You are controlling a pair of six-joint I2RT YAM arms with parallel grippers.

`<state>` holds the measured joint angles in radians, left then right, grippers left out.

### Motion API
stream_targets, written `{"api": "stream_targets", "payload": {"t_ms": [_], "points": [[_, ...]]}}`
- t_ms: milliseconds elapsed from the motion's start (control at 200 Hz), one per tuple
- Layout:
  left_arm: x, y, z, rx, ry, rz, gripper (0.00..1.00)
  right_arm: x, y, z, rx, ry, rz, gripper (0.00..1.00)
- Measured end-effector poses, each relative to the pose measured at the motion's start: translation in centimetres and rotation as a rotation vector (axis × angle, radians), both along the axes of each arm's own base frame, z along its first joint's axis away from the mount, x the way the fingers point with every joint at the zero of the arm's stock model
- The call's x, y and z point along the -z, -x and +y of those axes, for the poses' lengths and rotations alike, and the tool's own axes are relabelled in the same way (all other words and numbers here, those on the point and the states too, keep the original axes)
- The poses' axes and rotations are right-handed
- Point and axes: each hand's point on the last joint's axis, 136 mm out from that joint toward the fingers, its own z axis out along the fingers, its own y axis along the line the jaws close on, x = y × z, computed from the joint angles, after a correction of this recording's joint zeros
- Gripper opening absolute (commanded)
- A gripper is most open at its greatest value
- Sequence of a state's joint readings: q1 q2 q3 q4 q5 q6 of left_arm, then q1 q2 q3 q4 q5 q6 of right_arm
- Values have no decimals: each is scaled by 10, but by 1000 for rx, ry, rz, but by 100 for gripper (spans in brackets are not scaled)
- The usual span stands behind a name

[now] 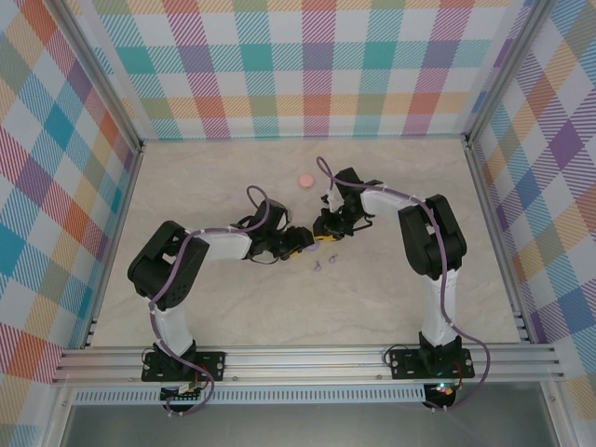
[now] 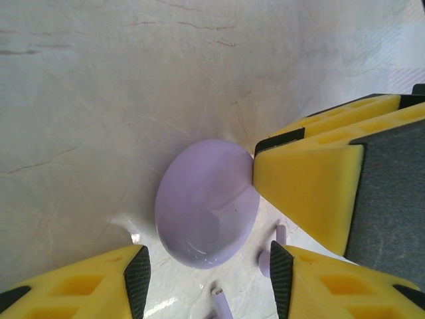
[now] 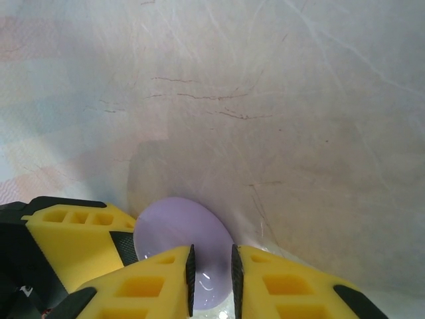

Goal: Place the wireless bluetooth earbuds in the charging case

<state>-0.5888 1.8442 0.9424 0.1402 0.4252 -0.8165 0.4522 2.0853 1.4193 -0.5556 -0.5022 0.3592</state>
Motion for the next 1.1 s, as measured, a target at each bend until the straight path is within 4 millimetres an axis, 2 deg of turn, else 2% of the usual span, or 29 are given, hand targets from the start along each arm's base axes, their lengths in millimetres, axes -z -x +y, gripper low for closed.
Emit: {"api": "stream_targets", "payload": {"t_ms": [455, 850, 1100], "points": [[6, -8, -4, -39, 28, 5, 41, 0, 0, 1, -1, -7, -3, 24], [6, -11, -5, -70, 64, 1, 37, 1, -1, 1, 3, -19, -1, 24], [4, -17, -9, -77, 94, -26, 24, 1, -3, -4, 20, -19, 6, 27]]}}
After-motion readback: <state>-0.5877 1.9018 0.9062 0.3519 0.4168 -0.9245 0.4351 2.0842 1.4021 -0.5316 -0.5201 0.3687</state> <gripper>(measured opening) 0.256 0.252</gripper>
